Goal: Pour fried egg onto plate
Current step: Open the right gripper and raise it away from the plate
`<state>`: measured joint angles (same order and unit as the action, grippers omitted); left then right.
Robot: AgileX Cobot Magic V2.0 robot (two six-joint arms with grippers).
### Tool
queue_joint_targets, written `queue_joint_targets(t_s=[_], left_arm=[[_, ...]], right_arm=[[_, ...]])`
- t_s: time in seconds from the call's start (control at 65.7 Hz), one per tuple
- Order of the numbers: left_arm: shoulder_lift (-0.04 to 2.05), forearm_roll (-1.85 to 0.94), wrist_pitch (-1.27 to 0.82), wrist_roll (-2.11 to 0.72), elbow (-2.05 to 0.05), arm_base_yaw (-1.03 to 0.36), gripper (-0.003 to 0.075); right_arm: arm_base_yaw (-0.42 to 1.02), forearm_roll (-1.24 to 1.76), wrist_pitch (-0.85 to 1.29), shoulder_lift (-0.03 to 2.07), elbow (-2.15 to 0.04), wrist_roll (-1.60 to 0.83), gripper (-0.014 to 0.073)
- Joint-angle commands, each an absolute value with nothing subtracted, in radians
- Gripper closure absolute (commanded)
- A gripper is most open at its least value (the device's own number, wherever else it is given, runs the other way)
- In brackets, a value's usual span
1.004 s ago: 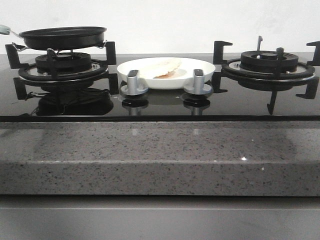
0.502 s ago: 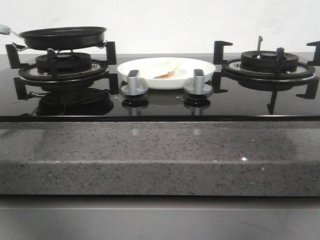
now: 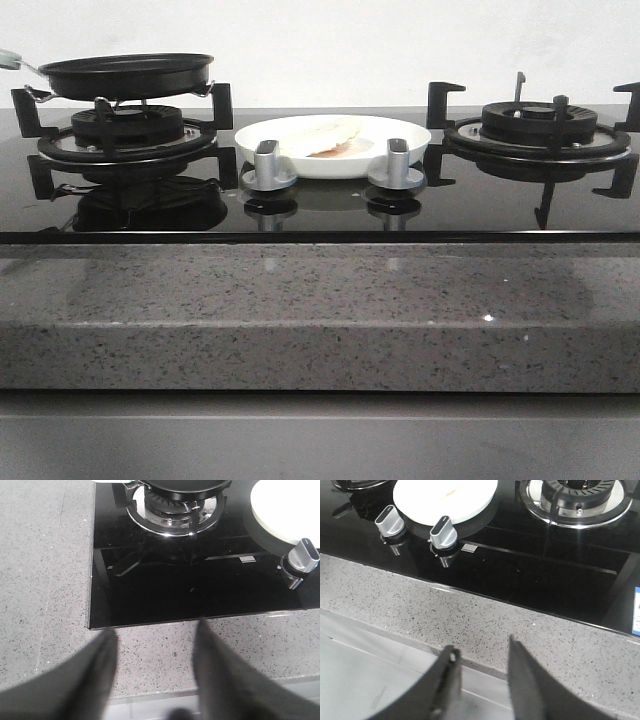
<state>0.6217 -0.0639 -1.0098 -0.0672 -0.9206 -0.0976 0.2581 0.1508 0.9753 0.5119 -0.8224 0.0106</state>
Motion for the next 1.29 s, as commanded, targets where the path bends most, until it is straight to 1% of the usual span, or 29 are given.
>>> queue_joint_targets(t_s=[0.0,0.106,0.183,0.228,0.73,0.867,0.974,1.156,1.278], left_arm=[[0.623,-0.066,-0.939,-0.06,-0.943,-0.106,0.06],[0.623,-0.066,-0.939,-0.06,-0.943,-0.106,0.0741],[0.623,-0.066,-0.937,-0.061,-0.943,-0.106,0.074],[0.623,-0.066,-0.937,-0.061,-0.943,-0.106,0.074],[0.623,-0.077,-0.934,-0.061,-0.94,-0.106,0.074],[0.579,-0.036,-0.902,-0.061,-0.9,-0.099,0.074],[0.503,-0.029,-0.796,-0.061,-0.79,-0.092,0.0741],[0.312,-0.032,-0.449,-0.049,-0.51,-0.092,0.0741],[0.203,-0.032,-0.301,-0.011,-0.352,-0.092,0.0741]], right_arm=[[0.257,0.149,0.908,0.516,-0.847,0.0,0.0476],[0.257,0.149,0.908,0.516,-0.847,0.0,0.0606],[0.257,0.149,0.908,0.516,-0.847,0.0,0.0668],[0.257,0.149,0.908,0.516,-0.847,0.0,0.0657],[0.257,0.149,0.909,0.516,-0.847,0.0,0.0662],[0.257,0.149,0.909,0.516,-0.847,0.0,0.0662],[0.257,0.149,0.909,0.516,-0.847,0.0,0.0662],[0.257,0.149,0.909,0.516,-0.847,0.0,0.0662],[0.257,0.149,0.909,0.516,-0.847,0.0,0.0662]])
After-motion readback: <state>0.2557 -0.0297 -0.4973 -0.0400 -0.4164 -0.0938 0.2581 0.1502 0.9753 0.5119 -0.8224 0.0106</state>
